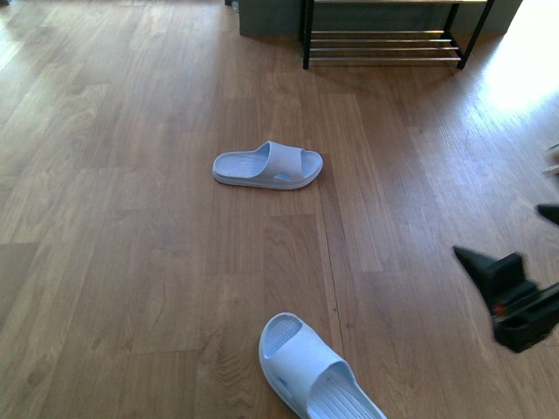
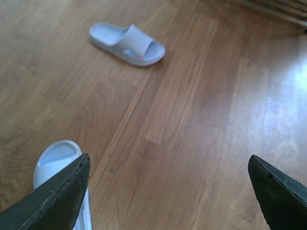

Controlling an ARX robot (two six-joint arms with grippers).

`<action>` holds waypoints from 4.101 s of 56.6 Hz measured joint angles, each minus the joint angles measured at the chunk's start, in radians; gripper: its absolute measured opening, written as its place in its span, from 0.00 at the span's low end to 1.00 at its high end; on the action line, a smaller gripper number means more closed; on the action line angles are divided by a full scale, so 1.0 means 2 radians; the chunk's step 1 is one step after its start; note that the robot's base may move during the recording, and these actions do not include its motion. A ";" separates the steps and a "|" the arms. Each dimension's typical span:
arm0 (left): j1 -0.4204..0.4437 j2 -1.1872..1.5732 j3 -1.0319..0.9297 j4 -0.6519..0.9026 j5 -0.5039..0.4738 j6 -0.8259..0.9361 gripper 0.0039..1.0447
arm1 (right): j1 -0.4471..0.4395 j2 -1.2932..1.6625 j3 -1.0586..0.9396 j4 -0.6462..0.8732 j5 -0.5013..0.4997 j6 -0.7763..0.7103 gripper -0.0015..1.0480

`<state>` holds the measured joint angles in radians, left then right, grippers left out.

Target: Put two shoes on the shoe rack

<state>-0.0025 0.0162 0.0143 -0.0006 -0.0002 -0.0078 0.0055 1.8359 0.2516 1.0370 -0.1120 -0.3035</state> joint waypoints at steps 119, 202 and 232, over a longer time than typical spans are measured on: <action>0.000 0.000 0.000 0.000 0.000 0.000 0.91 | -0.014 0.358 0.211 0.032 0.005 0.140 0.01; 0.000 0.000 0.000 0.000 0.000 0.000 0.91 | -0.063 -0.408 0.008 -0.343 -0.006 0.224 0.01; 0.000 0.000 0.000 0.000 0.000 0.000 0.91 | -0.063 -0.408 0.008 -0.343 -0.004 0.224 0.01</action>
<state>-0.0025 0.0162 0.0143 -0.0006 0.0002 -0.0078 -0.1204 1.0195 0.2676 0.3515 -0.1200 0.1436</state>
